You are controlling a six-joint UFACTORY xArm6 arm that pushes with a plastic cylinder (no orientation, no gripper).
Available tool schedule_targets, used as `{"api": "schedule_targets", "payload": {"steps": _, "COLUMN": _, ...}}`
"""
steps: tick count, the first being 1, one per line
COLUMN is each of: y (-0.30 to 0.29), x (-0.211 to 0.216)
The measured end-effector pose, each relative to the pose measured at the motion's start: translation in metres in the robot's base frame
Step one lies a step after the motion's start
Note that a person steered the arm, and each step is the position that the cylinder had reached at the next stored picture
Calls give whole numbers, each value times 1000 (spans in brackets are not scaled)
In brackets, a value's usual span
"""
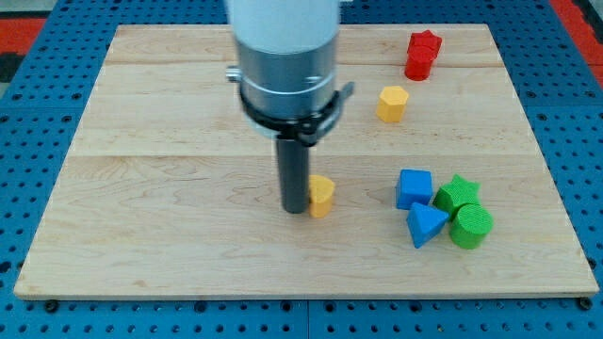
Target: Push the yellow heart down a bit
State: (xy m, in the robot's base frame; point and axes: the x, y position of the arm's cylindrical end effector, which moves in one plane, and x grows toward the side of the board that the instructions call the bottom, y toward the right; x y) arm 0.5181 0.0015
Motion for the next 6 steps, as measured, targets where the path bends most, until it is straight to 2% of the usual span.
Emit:
{"api": "schedule_targets", "payload": {"steps": 1, "y": -4, "x": -4}}
{"api": "schedule_targets", "payload": {"steps": 2, "y": -25, "x": -29}}
{"api": "schedule_targets", "payload": {"steps": 3, "y": -16, "x": -40}}
{"api": "schedule_targets", "payload": {"steps": 6, "y": 33, "x": -11}}
